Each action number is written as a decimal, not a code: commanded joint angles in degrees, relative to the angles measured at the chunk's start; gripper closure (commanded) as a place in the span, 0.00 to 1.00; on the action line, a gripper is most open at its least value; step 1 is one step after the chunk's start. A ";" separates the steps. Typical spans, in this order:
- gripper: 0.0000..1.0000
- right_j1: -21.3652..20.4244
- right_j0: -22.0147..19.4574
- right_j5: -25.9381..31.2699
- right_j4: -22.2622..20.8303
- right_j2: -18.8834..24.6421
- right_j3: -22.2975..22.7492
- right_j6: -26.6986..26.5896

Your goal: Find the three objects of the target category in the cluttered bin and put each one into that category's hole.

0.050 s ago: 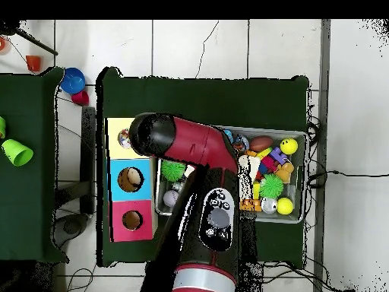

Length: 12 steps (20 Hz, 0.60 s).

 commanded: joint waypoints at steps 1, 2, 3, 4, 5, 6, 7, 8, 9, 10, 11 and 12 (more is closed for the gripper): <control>0.00 0.26 -3.07 6.61 -7.30 0.44 0.95 -5.60; 0.00 0.24 -3.89 5.38 -8.21 0.64 1.68 -6.79; 0.00 0.15 -4.95 3.99 -9.06 1.26 2.61 -8.10; 0.00 0.14 -5.89 2.68 -10.31 1.43 3.23 -9.32; 0.00 0.02 -6.87 1.46 -11.36 1.85 4.02 -10.45; 0.00 -0.18 -7.93 0.22 -12.55 2.28 4.76 -11.70; 0.00 -0.22 -8.92 -1.24 -13.98 2.51 5.40 -12.76; 0.00 0.09 -10.05 -2.60 -15.28 2.92 5.51 -13.70; 0.00 0.06 -11.43 -4.09 -16.42 3.65 6.35 -14.79; 0.00 -0.14 -12.49 -5.94 -17.95 4.15 7.19 -15.74; 0.00 -0.33 -13.72 -6.95 -19.09 4.85 7.92 -16.60; 0.00 -0.73 -14.73 -7.97 -20.15 5.61 8.93 -17.23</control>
